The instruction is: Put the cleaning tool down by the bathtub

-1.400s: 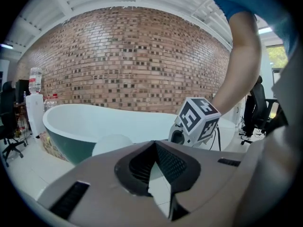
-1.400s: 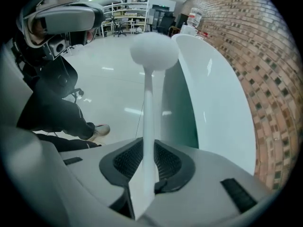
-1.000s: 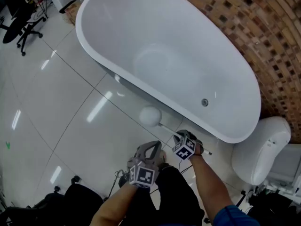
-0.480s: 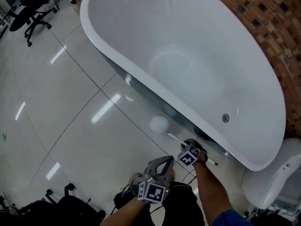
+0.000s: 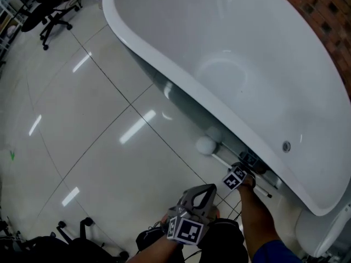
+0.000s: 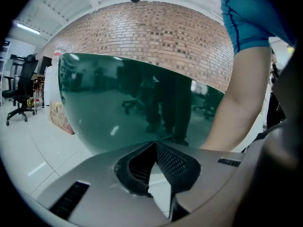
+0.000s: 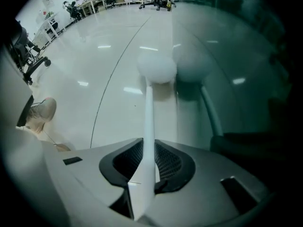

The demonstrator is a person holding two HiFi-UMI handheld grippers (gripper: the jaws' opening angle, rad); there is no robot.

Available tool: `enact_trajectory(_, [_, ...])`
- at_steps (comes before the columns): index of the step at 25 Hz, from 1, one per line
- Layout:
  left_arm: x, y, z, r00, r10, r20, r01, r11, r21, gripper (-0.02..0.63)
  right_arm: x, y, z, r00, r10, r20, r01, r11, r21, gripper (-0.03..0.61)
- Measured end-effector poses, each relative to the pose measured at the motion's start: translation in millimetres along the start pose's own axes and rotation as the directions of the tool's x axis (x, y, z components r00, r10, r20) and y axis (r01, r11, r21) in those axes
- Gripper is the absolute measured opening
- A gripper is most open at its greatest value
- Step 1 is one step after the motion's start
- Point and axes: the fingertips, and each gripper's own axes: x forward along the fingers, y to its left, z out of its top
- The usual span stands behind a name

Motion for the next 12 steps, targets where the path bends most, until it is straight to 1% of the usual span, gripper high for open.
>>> enact_trajectory(2, [-1,8,-3,1.000,0.010,-0.002,-0.010,1.000,-0.003,0.000,8,1,2,1.000,0.014,0.003,-0.014,1.000,0.015,0.102])
enact_trajectory(4, [0,12,-4,1.000,0.018,-0.008,-0.018,1.000,-0.005,0.000,5,0,7,1.000,0.017,0.020,-0.018,0.999,0.036,0.104])
enact_trajectory(6, [2,12,-6,1.000,0.019,-0.024,-0.019,1.000,-0.008,0.000,-6,0,11,0.999,0.020,0.039,-0.021,0.999,0.047,0.157])
enact_trajectory(7, [1,11,-10,0.999,0.016,-0.042,-0.017,1.000,-0.014,0.000,-15,1,11,0.999,0.019,0.045,-0.021,0.998,0.052,0.174])
enact_trajectory(10, [-11,7,-26,0.994,0.014,-0.105,-0.017,1.000,-0.020,0.000,-56,10,5,0.997,0.021,0.071,-0.028,0.994,0.108,0.176])
enact_trajectory(12, [-26,5,-17,0.992,0.024,-0.127,-0.025,1.000,-0.004,0.000,-98,20,3,0.994,0.025,0.107,-0.042,0.987,0.157,0.165])
